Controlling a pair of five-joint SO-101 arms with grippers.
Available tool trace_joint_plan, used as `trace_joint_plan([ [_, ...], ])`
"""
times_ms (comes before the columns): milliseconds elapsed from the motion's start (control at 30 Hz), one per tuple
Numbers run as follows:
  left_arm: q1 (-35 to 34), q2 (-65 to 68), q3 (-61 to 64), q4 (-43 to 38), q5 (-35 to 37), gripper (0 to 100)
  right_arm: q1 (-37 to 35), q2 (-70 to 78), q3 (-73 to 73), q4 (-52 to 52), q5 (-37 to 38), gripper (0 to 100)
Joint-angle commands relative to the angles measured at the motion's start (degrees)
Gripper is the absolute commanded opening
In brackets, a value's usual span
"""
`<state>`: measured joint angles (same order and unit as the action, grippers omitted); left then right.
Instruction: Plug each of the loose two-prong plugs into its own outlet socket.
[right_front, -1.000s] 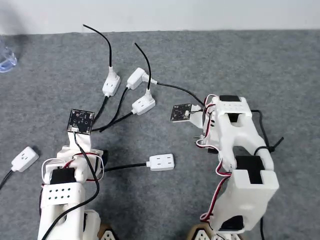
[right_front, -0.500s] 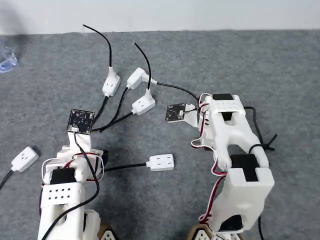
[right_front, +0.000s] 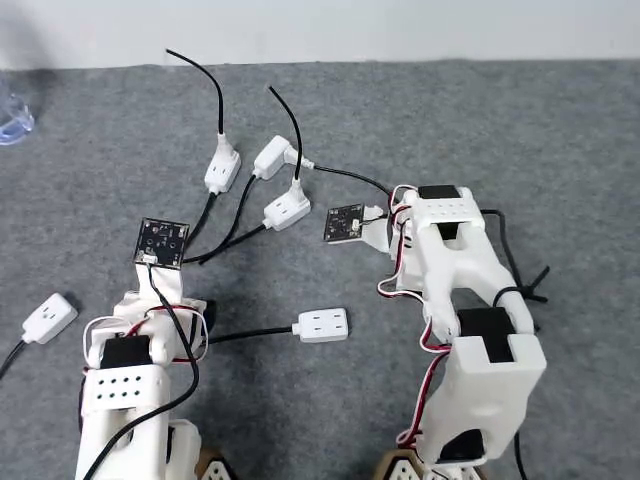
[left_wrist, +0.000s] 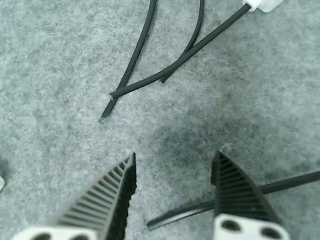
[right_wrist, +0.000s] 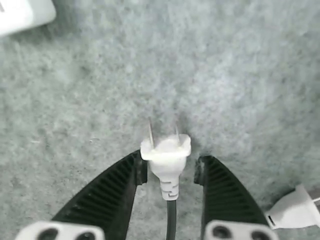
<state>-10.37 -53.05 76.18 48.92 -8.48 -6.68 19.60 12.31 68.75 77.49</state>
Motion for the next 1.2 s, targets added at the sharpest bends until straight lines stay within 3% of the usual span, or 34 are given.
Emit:
trace_joint_plan([
  [0, 0.18, -0.97, -0.48, 0.26, -0.44, 23, -2.24, 1.10, 0.35, 0.22, 0.97, 13.2],
  [100, 0.18, -0.97, -0.48, 0.26, -0.44, 23, -2.24, 1.19, 0.62, 0.57, 0.97, 12.5],
  [267, 0.18, -0.97, -0.48, 0.35, -0.44, 23, -1.89, 1.19, 0.53, 4.53, 4.66, 2.6],
  [700, 0.18, -0.97, -0.48, 0.35, -0.44, 23, -0.84, 1.36, 0.79, 6.46, 4.75, 1.0],
  [933, 0.18, -0.97, -0.40, 0.35, -0.44, 23, -1.27, 1.80, 1.32, 5.93, 4.66, 10.2],
  [1033, 0.53, -0.97, -0.40, 0.35, -0.44, 23, -1.19, 1.80, 1.23, 5.76, 4.66, 0.0],
  [1167, 4.57, -1.05, -0.48, 0.70, -0.26, 23, -0.84, 1.45, 1.23, 5.76, 4.66, 1.1],
])
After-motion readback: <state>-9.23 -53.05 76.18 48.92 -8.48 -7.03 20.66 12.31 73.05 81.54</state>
